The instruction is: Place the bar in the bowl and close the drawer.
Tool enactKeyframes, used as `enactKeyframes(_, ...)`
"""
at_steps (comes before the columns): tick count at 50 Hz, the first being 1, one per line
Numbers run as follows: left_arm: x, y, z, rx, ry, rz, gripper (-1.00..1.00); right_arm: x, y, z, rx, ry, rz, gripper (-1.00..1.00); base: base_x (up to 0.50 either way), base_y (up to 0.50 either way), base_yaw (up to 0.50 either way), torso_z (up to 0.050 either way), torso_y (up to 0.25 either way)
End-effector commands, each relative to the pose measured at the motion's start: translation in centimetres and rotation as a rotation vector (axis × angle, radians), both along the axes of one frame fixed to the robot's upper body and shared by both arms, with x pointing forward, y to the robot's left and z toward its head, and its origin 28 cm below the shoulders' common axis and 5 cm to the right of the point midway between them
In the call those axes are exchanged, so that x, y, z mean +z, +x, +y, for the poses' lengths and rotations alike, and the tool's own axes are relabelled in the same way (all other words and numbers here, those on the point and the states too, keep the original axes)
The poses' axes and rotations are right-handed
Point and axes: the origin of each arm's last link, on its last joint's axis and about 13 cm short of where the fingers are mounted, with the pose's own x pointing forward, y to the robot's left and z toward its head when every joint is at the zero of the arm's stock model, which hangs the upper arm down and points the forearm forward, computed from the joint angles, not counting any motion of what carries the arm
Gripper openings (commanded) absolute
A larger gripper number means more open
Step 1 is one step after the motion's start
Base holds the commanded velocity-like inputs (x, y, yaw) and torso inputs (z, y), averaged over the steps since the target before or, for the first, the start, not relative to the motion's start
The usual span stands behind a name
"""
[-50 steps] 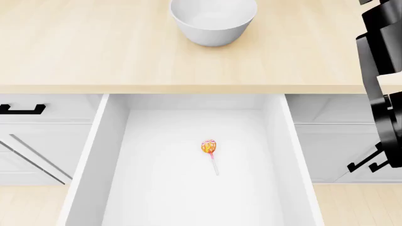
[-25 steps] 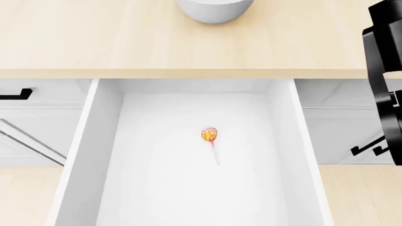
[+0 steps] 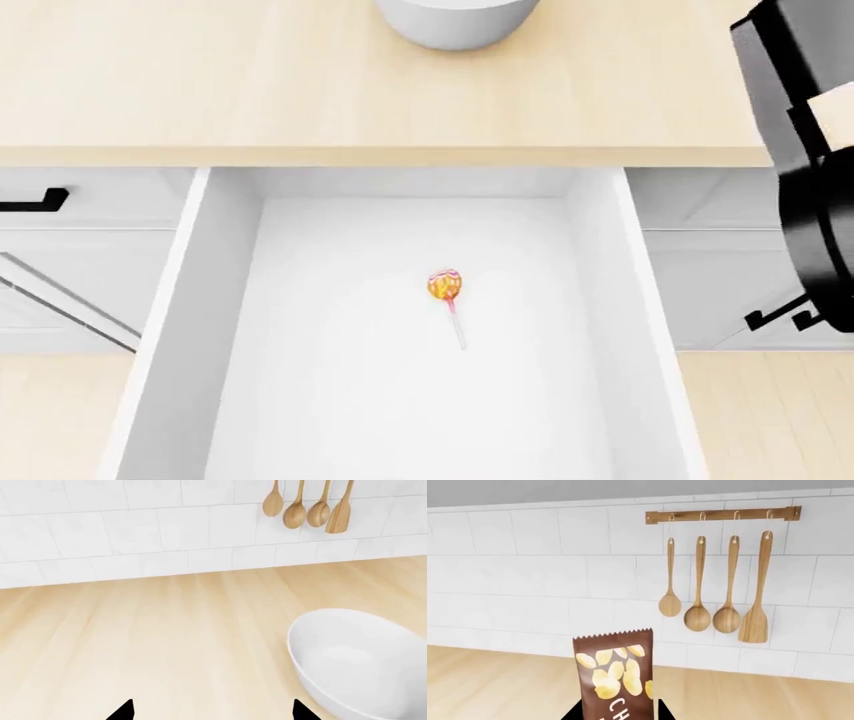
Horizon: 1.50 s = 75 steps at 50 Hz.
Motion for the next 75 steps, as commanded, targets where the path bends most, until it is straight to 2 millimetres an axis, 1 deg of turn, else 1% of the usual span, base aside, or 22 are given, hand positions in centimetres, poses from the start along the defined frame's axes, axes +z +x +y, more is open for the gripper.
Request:
enactKeyframes(1,0.0,-0.3,0.0,-0.006,0.002,-0.004,1.0,0.1,0.2,0.4,-0.013,-0.023,-0.021,-1.0,0.0,0.0,0.0,0.0,0.0)
enactKeyframes(7,0.0,-0.2,0.0,0.006,0.01,-0.005,1.0,0.0,0.3,0.5,-0.016,-0.028,-0.02,-1.0,0.0,0.0,0.0,0.0,-0.013)
enactKeyframes(15,0.0,-0.3,0.0,0.017,0.019,-0.006,1.0,0.0,0.3,0.5,-0.023,-0.035,-0.022,-1.0,0.0,0.0,0.0,0.0,-0.219)
enactKeyframes(26,0.2,-0.5,0.0,0.013,0.014,-0.005,1.0,0.2,0.0,0.7,-0.018,-0.044,-0.026,-1.0,0.0,0.0,0.0,0.0,0.0)
enactKeyframes(34,0.1,-0.5,0.1,0.012,0.013,-0.009,1.0,-0.1,0.1,0.7,-0.014,-0.053,0.002,-1.0,0.0,0.0,0.0,0.0,0.0)
enactKeyframes(35,0.1,-0.5,0.1,0.012,0.013,-0.009,1.0,-0.1,0.1,0.7,-0.013,-0.052,0.007,1.0,0.0,0.0,0.0,0.0,0.0)
enactKeyframes(41,0.1,-0.5,0.1,0.011,0.013,-0.007,1.0,0.1,-0.1,0.7,-0.014,-0.055,0.015,1.0,0.0,0.0,0.0,0.0,0.0)
enactKeyframes(50,0.2,-0.6,0.0,0.006,0.012,-0.008,1.0,0.8,-0.5,0.6,-0.026,-0.066,0.001,1.0,0.0,0.0,0.0,0.0,0.0)
enactKeyframes(56,0.2,-0.5,-0.1,0.006,0.023,0.001,1.0,1.3,-0.9,0.6,-0.026,-0.065,-0.006,1.0,0.0,0.0,0.0,0.0,0.24)
enactKeyframes(61,0.1,-0.4,-0.2,0.003,0.022,0.006,1.0,2.0,-1.6,0.2,-0.023,-0.06,-0.009,1.0,0.0,0.0,0.0,0.0,0.25)
enactKeyframes(64,0.2,-0.8,0.1,-0.009,-0.002,0.006,1.0,2.1,-2.8,-0.4,-0.001,-0.046,0.022,1.0,0.0,0.0,0.0,0.0,0.25)
enactKeyframes(67,0.5,-1.9,0.3,-0.023,-0.022,-0.006,1.0,2.4,-4.7,-1.3,0.015,-0.038,0.055,1.0,0.0,0.0,0.0,0.0,0.25)
enactKeyframes(69,0.5,-2.5,0.3,-0.029,-0.024,-0.012,1.0,2.5,-5.6,-2.1,0.016,-0.024,0.077,1.0,0.0,0.0,0.0,0.0,0.25)
enactKeyframes(71,0.3,-2.9,0.3,-0.035,-0.02,-0.015,1.0,2.0,-6.4,-3.0,-0.002,-0.044,0.096,1.0,0.0,0.0,0.0,0.0,0.25)
enactKeyframes(75,-0.1,-3.8,0.2,-0.047,-0.022,-0.024,1.0,0.5,-8.2,-4.9,0.002,-0.05,0.13,1.0,0.0,0.0,0.0,0.0,0.25)
